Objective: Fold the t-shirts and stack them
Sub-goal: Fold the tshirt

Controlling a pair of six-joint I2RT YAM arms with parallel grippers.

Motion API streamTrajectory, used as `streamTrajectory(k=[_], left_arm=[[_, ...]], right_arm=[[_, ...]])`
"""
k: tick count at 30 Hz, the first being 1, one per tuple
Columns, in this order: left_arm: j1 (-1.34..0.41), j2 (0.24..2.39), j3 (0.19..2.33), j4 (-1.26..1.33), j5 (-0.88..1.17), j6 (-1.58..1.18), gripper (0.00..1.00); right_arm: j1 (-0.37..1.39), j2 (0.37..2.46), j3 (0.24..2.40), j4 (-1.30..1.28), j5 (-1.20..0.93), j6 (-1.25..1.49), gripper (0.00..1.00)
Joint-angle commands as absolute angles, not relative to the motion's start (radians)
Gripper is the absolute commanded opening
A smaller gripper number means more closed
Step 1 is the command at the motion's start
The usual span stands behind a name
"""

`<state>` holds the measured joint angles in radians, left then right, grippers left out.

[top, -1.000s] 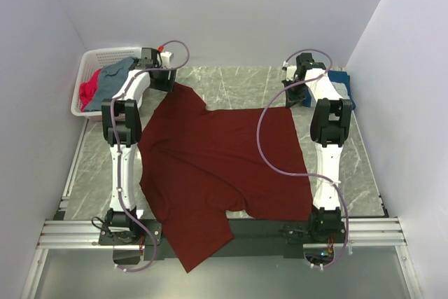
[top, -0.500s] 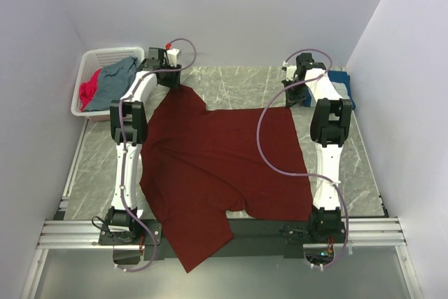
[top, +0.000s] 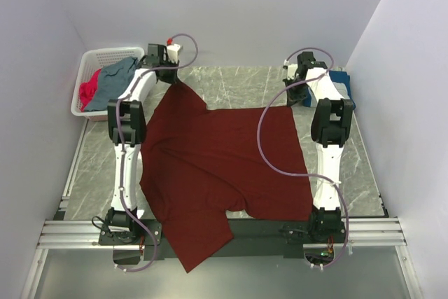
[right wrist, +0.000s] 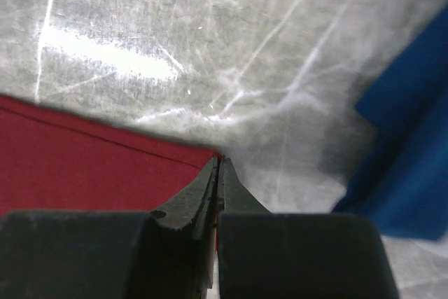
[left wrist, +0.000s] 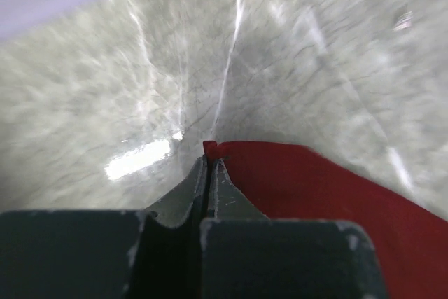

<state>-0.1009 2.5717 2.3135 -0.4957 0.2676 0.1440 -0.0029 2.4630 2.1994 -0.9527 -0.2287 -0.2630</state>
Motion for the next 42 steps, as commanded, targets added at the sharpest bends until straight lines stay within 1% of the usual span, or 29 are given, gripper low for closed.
streamTrajectory(k=[1, 9, 15, 19, 22, 27, 31, 36, 42], left_arm=[[-0.091, 2.341, 2.307, -0.448, 0.331, 0.172, 0.0], [-0.083, 2.12, 2.044, -0.451, 0.402, 0.215, 0.0], [-0.078, 1.933, 1.856, -0.465, 0.439, 0.236, 0.0], [-0.078, 1.783, 1.728, -0.485, 0.43, 0.247, 0.0], [-0.078, 1.671, 1.568, -0.482, 0.42, 0.247, 0.0], [-0.1, 1.501, 1.416, -0.512, 0.416, 0.244, 0.0], [-0.136, 1.398, 1.316, -0.549, 0.408, 0.213, 0.0], [-0.212, 1.283, 1.186, -0.592, 0.342, 0.189, 0.0], [-0.261, 1.201, 1.039, -0.63, 0.284, 0.166, 0.0]], right_arm=[[-0.028, 2.338, 2.234, -0.911, -0.23, -0.265, 0.0], [-0.031, 2.258, 2.204, -0.91, -0.284, -0.27, 0.0], [-0.044, 2.174, 2.143, -0.923, -0.304, -0.304, 0.0], [-0.052, 2.12, 2.074, -0.937, -0.322, -0.333, 0.0], [-0.058, 2.074, 2.01, -0.94, -0.337, -0.354, 0.0], [-0.061, 2.026, 1.927, -0.953, -0.348, -0.388, 0.0], [-0.061, 2.008, 1.881, -0.948, -0.359, -0.397, 0.0], [-0.063, 1.98, 1.821, -0.939, -0.37, -0.414, 0.0], [-0.071, 1.939, 1.724, -0.925, -0.362, -0.46, 0.0]])
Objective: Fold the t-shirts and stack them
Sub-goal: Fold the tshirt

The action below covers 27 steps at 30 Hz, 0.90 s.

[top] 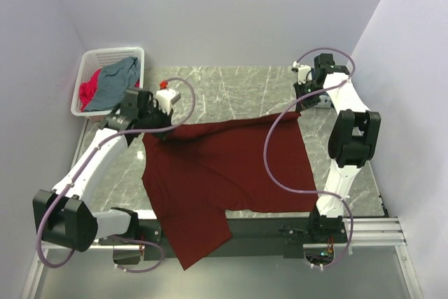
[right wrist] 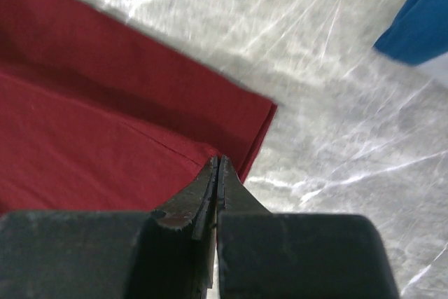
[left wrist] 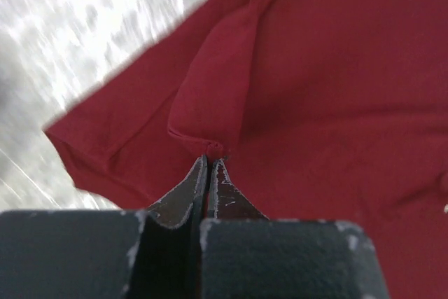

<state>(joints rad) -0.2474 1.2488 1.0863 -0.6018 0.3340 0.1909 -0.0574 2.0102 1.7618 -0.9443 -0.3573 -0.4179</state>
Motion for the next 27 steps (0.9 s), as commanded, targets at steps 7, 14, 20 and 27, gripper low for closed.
streamTrajectory(k=[7, 14, 20, 27], left_arm=[[-0.272, 1.181, 0.928, -0.641, 0.256, 0.175, 0.0], [-0.281, 1.195, 0.905, -0.64, 0.275, 0.163, 0.0], [-0.288, 1.227, 0.922, -0.667, 0.284, 0.183, 0.0], [-0.321, 1.236, 0.954, -0.725, 0.279, 0.23, 0.0]], right_arm=[[-0.078, 1.902, 1.609, -0.891, -0.345, -0.492, 0.0], [-0.077, 1.908, 1.577, -0.877, -0.328, -0.503, 0.0], [-0.077, 1.911, 1.549, -0.882, -0.304, -0.529, 0.0], [-0.08, 1.887, 1.513, -0.887, -0.285, -0.566, 0.0]])
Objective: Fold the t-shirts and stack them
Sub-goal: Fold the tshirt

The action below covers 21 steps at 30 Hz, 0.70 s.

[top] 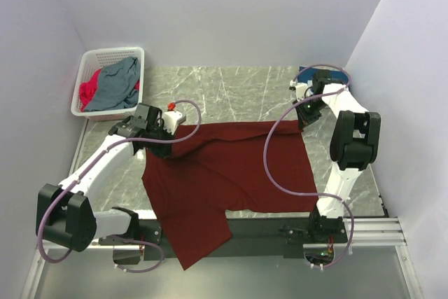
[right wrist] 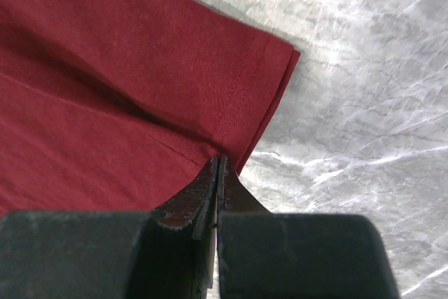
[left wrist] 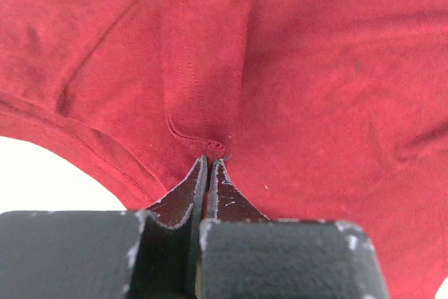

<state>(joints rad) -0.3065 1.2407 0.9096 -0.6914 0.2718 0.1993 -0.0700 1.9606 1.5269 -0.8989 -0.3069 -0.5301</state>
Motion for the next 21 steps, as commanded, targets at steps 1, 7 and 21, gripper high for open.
streamTrajectory(k=[1, 7, 21], left_arm=[[-0.322, 1.236, 0.959, -0.732, 0.276, 0.244, 0.0], [-0.325, 1.23, 0.957, -0.773, 0.247, 0.299, 0.0], [-0.334, 1.223, 0.936, -0.873, 0.333, 0.498, 0.37]], right_arm=[[-0.078, 1.884, 1.508, -0.884, -0.282, -0.568, 0.0], [-0.08, 1.887, 1.479, -0.873, -0.276, -0.575, 0.0], [-0.087, 1.901, 1.488, -0.894, -0.253, -0.624, 0.33]])
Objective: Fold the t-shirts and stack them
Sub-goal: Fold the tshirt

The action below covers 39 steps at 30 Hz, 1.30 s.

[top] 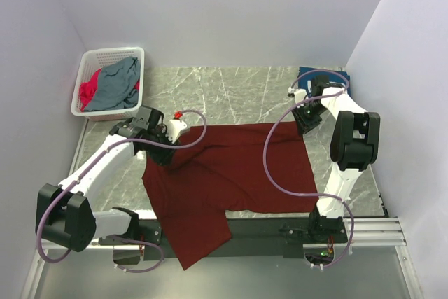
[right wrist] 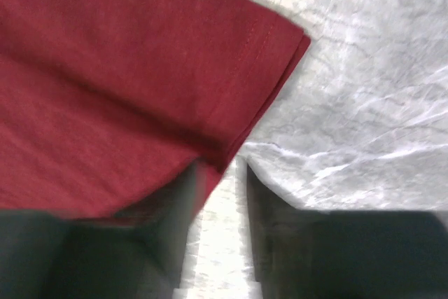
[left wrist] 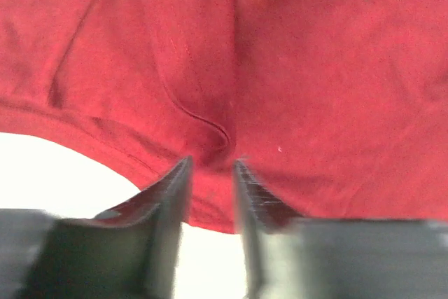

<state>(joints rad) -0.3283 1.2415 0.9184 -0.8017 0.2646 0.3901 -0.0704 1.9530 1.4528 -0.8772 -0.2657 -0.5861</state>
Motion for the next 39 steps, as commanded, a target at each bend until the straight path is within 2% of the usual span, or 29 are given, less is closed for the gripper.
streamTrajectory(k=[1, 3, 4, 6, 9, 10, 13, 16, 22, 31, 39], left_arm=[[-0.334, 1.207, 0.94, -0.877, 0.359, 0.514, 0.48], [-0.334, 1.183, 0.948, -0.85, 0.367, 0.514, 0.55], [-0.333, 1.187, 0.966, -0.842, 0.379, 0.515, 0.58], [-0.334, 1.238, 0.995, -0.818, 0.383, 0.496, 0.58], [-0.334, 1.357, 1.067, -0.769, 0.408, 0.435, 0.61], [-0.334, 1.391, 1.101, -0.755, 0.41, 0.414, 0.61], [-0.334, 1.518, 1.153, -0.692, 0.416, 0.35, 0.66], [-0.333, 1.626, 1.205, -0.657, 0.429, 0.316, 0.68], [-0.334, 1.781, 1.287, -0.638, 0.454, 0.288, 0.73], [-0.334, 1.891, 1.321, -0.621, 0.474, 0.276, 0.74], [-0.34, 1.899, 1.333, -0.658, 0.515, 0.299, 0.69]], right_arm=[[-0.089, 1.885, 1.497, -0.902, -0.277, -0.627, 0.47], [-0.091, 1.872, 1.531, -0.939, -0.307, -0.632, 0.55], [-0.091, 1.864, 1.543, -0.951, -0.336, -0.63, 0.57], [-0.089, 1.867, 1.584, -0.982, -0.362, -0.614, 0.57], [-0.081, 1.905, 1.644, -1.02, -0.393, -0.571, 0.5], [-0.078, 1.933, 1.655, -1.026, -0.394, -0.558, 0.43], [-0.06, 1.977, 1.677, -1.026, -0.38, -0.517, 0.34], [-0.052, 2.011, 1.686, -1.019, -0.364, -0.491, 0.3], [-0.052, 2.025, 1.681, -1.014, -0.356, -0.488, 0.27], [-0.051, 2.023, 1.664, -1.011, -0.35, -0.497, 0.26], [-0.052, 2.025, 1.675, -1.017, -0.344, -0.502, 0.25]])
